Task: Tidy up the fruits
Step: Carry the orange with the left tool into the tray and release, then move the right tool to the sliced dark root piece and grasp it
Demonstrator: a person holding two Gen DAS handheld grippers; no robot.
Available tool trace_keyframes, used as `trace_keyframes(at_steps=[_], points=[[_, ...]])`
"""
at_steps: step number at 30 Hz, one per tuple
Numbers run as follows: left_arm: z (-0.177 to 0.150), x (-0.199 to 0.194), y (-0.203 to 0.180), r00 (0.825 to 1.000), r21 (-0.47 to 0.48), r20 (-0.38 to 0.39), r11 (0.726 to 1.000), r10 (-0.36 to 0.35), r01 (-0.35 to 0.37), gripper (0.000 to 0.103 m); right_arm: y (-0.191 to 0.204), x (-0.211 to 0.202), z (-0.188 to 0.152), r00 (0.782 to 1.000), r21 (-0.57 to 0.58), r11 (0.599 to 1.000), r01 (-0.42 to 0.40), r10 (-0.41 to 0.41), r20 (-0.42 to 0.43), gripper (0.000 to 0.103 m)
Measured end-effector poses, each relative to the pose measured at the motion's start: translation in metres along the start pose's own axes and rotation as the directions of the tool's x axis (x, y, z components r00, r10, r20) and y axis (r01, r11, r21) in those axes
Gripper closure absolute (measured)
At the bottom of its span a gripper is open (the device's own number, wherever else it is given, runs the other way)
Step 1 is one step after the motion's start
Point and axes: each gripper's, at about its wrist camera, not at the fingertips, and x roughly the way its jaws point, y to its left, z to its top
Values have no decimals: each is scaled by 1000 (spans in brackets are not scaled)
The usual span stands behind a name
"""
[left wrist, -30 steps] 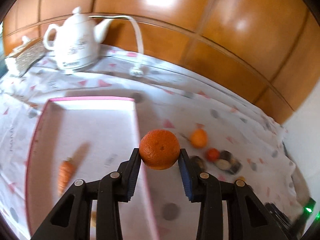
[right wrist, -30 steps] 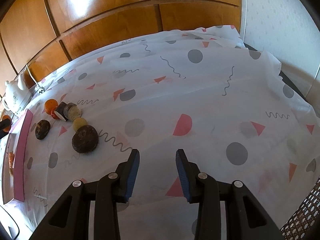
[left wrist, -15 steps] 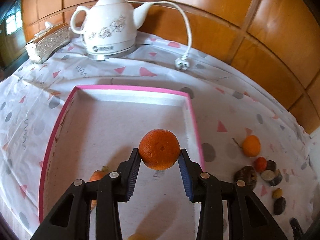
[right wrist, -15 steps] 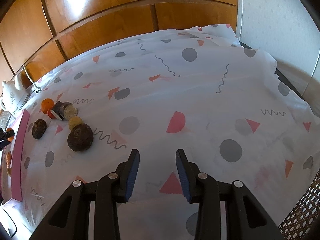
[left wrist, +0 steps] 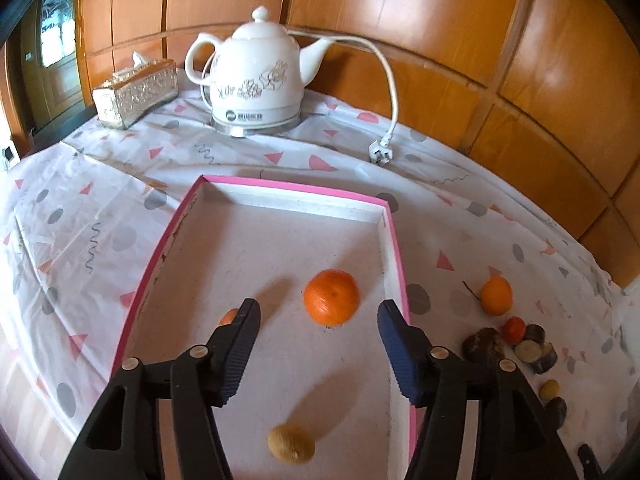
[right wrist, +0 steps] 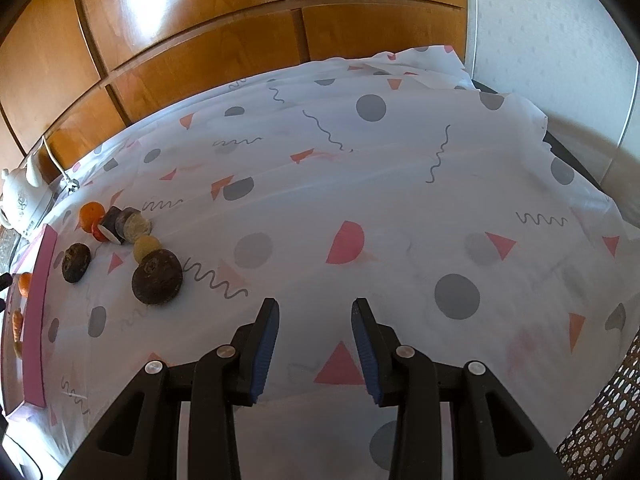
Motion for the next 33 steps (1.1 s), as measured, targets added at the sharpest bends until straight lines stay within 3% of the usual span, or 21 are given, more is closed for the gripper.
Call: trace_keyframes(at_steps=[11, 21, 33], points=[[-26, -46, -2, 998, 70, 47, 997, -45, 42, 35, 10, -4, -3, 1000, -24, 1000, -18, 18, 3, 65], [-50, -69, 18, 997, 52, 55, 997, -58, 56, 26, 29, -5, -6, 998, -83, 994, -68, 67, -11, 65], [-72, -78, 46, 999, -11, 40, 1000, -14, 14, 26, 51, 0, -5, 990, -143, 980, -137, 132, -46, 65]])
